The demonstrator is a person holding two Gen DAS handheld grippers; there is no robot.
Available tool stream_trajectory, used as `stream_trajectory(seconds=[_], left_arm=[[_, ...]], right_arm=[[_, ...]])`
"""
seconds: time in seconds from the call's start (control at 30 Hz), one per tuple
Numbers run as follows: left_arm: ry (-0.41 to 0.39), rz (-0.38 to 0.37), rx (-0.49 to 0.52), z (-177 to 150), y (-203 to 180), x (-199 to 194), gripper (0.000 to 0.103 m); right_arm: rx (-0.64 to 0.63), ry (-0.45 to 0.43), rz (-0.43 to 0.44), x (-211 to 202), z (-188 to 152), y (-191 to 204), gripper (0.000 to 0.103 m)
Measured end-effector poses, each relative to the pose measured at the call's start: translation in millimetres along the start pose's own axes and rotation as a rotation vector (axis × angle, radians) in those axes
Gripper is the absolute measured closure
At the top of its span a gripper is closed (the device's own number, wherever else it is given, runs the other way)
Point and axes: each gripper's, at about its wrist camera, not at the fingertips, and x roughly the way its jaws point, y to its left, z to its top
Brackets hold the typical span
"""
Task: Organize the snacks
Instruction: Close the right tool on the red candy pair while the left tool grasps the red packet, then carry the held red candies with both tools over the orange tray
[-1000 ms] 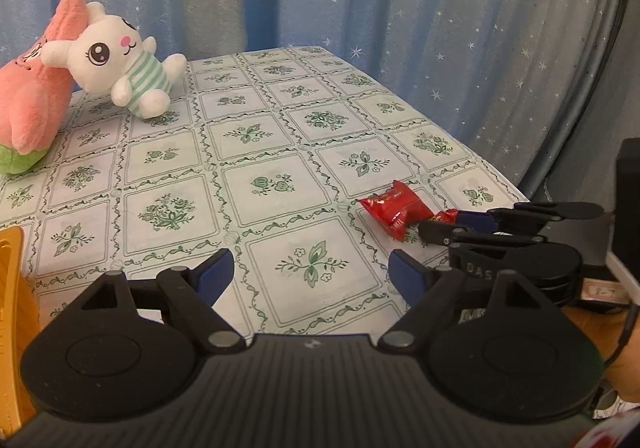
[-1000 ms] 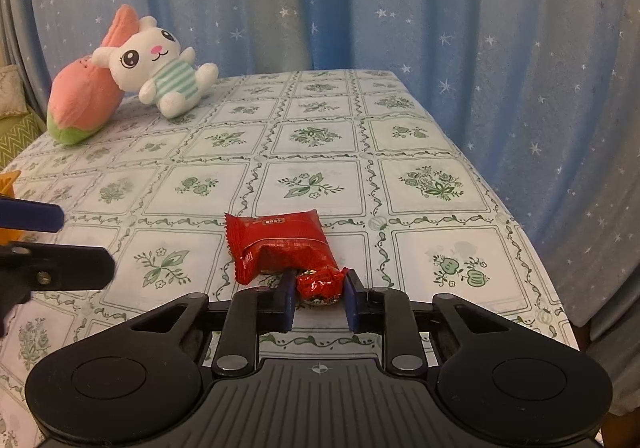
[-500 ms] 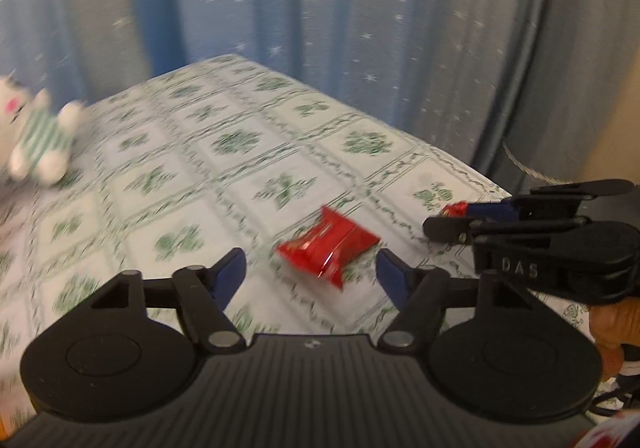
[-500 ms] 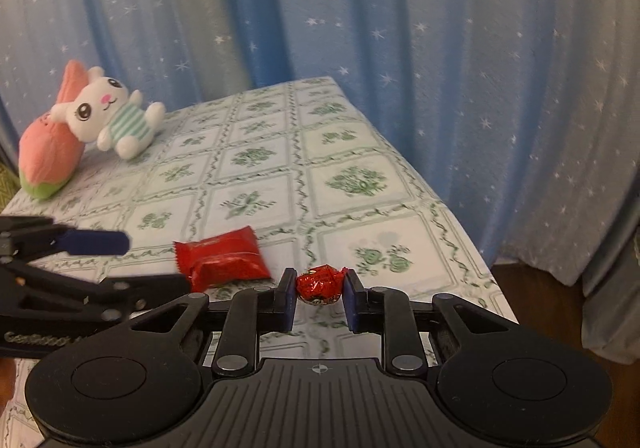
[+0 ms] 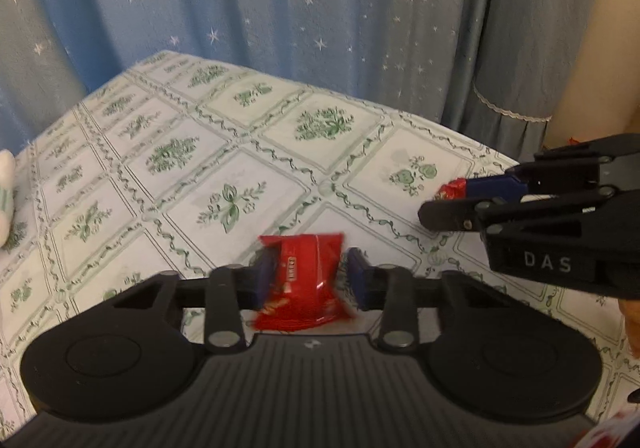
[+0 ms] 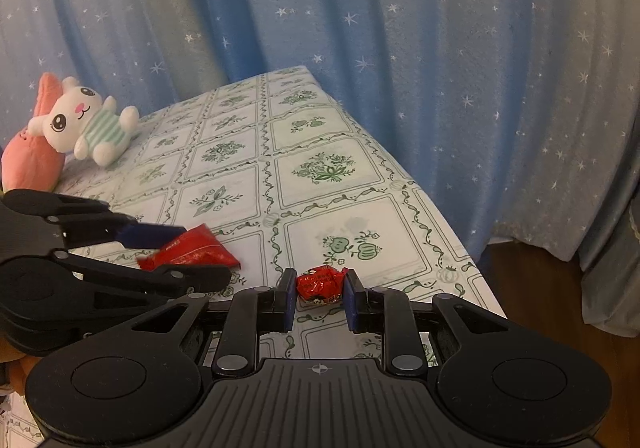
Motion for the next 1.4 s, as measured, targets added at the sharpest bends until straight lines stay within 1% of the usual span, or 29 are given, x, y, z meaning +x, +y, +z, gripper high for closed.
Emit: stream_trajectory(seconds=[0.1, 0.27, 0.37, 0.47, 0.57, 0.77, 0.93, 1.1, 1.4], left_arm=[[0.005, 0.003, -0.047, -6.4, -0.6, -6.1, 0.076], [0.013, 0.054, -0.203, -25.8, -4.3, -27.8, 0.077], [0.011, 0.089, -0.254, -41.0, -11.6, -45.8, 0.077], [0.001, 0.100, -0.329, -57.9, -14.5, -66.5, 0.077], [-0.012, 0.123, -0.367, -72.8, -19.6, -89.6, 0.077], [-0.036, 0.165, -0.461, -104.6, -27.6, -137.0, 0.077], [-0.043, 0.171, -0.516, -131.4, -39.6, -175.2, 0.077], [-0.054, 0.180, -0.530, -151.3, -53.9, -211.1, 0.077], [-0.098, 0.216, -0.578, -177.2, -64.2, -275.1, 0.077]], right_arm=[[0.001, -0.002, -0.002, 0.2, 0.1, -0.3, 0.079], [0.001, 0.005, 0.009, -1.2, -0.9, 3.4, 0.079], [0.001, 0.008, 0.032, -8.1, -0.9, 10.3, 0.079], [-0.006, 0.007, 0.055, -18.1, -1.4, 20.6, 0.079], [-0.014, 0.010, 0.074, -31.0, -5.3, 32.2, 0.079], [-0.082, 0.012, 0.095, -67.5, -25.7, 61.5, 0.079], [-0.079, 0.017, 0.119, -104.8, -52.5, 79.1, 0.079], [-0.088, 0.028, 0.131, -140.7, -77.5, 94.6, 0.079], [-0.113, 0.030, 0.124, -199.4, -102.4, 113.2, 0.079]])
